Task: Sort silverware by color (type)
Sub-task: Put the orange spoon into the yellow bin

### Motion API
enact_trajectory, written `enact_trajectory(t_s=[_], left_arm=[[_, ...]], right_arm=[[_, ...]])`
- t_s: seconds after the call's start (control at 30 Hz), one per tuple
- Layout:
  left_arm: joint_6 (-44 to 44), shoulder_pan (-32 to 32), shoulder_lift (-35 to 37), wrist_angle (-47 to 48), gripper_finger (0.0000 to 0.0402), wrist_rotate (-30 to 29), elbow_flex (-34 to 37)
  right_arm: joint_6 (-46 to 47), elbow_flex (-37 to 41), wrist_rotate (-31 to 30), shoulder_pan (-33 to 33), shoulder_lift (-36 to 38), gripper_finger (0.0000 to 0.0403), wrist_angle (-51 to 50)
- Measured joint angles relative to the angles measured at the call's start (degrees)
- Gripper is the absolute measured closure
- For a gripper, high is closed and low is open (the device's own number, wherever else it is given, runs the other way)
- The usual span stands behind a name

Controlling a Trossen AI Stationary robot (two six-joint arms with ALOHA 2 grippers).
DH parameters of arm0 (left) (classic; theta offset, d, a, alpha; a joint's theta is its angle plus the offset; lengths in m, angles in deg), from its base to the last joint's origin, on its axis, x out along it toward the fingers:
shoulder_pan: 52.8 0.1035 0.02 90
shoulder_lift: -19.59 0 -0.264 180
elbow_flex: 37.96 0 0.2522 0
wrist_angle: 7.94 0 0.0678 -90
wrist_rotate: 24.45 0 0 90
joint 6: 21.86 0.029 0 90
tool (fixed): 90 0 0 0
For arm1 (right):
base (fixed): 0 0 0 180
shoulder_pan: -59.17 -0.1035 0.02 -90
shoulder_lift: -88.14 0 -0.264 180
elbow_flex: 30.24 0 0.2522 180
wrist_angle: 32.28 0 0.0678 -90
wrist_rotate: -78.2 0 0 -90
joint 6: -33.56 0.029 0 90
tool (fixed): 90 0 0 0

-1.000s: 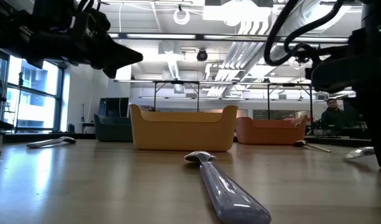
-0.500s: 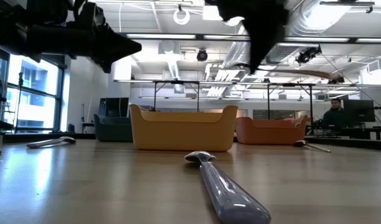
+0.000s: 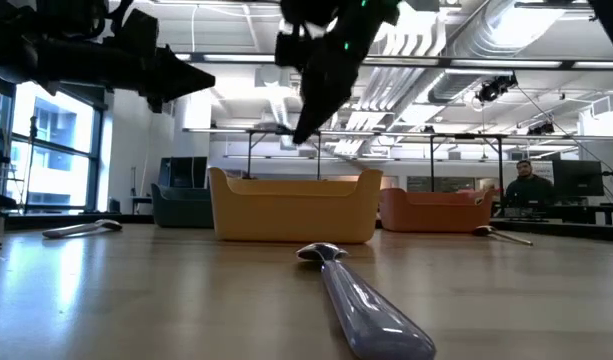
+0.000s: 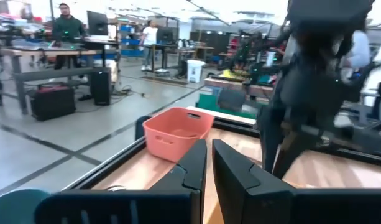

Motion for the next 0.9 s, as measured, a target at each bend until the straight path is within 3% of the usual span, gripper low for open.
enact_trajectory(t_s=[0.3, 0.9], left_arm=[[0.0, 2.9, 0.0, 4.4, 0.0385, 0.0, 0.0], [0.4, 3.2, 0.0, 8.4, 0.0385, 0.1, 0.0]], right_arm=[[-8.5, 0.0, 8.3, 3.9, -6.7, 0.0400, 2.2], [-9.1, 0.0, 11.1, 3.6, -13.5, 0.0390, 3.4]])
